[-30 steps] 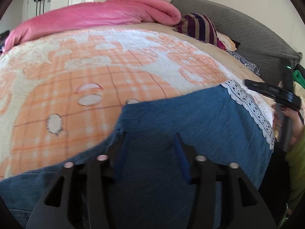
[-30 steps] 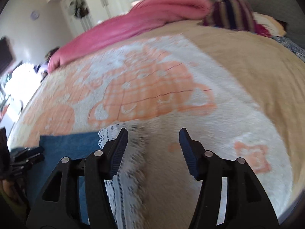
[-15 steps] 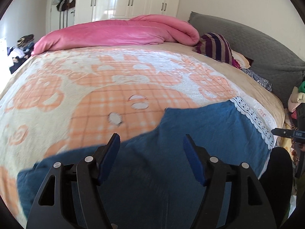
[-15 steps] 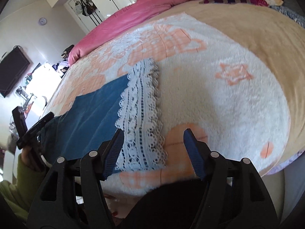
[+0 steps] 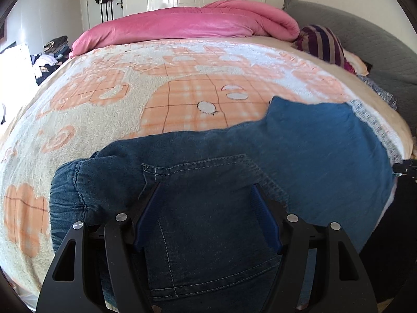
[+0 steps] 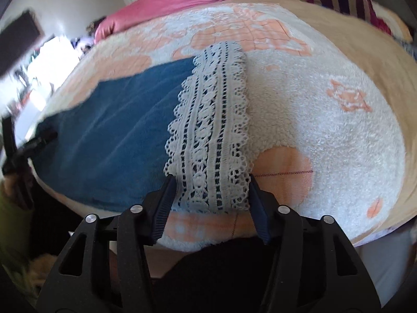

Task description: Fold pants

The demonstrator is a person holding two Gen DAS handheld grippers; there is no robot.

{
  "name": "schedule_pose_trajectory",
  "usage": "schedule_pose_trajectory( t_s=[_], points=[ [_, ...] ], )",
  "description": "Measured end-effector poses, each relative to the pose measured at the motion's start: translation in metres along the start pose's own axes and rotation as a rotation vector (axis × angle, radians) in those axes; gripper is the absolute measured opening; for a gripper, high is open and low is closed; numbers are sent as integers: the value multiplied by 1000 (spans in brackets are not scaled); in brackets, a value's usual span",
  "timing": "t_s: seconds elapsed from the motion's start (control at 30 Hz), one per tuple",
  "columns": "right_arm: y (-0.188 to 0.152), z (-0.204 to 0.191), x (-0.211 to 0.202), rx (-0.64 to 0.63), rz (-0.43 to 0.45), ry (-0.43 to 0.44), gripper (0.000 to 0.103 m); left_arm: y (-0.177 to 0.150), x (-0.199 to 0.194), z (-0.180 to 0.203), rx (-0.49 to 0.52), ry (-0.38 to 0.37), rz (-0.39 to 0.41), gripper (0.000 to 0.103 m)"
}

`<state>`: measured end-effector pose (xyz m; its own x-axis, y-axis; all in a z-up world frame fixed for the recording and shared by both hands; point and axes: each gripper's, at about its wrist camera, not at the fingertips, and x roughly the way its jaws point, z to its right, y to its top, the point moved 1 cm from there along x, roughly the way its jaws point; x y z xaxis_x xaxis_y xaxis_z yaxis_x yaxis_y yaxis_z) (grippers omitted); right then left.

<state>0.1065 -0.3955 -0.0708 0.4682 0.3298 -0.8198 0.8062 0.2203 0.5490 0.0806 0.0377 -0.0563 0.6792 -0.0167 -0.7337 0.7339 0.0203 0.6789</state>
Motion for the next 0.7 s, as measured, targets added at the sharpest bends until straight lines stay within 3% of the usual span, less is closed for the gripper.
schedule_pose_trajectory(
  t_s=[0.1, 0.2, 0.37, 0.47, 0.53, 0.7],
  points=[
    [-4, 1, -10, -10, 4, -5, 18, 0, -1, -3, -8, -6, 0, 67],
    [-12, 8, -15, -4, -7, -26, 18, -1, -4, -6, -14, -16, 1, 67],
    [-21, 20, -7, 78, -15, 17, 23, -5, -3, -10, -18, -23, -1, 67],
    [-24, 22, -11, 103, -6, 46, 33, -7, -2, -5, 15, -1, 7, 67],
    [-24, 26, -17, 123, 18, 41, 55, -6, -3, -5, 13, -6, 12, 67],
    [-23, 42, -48, 194, 132, -18, 65, -1, -20, -8, -19, 6, 49, 71]
  ],
)
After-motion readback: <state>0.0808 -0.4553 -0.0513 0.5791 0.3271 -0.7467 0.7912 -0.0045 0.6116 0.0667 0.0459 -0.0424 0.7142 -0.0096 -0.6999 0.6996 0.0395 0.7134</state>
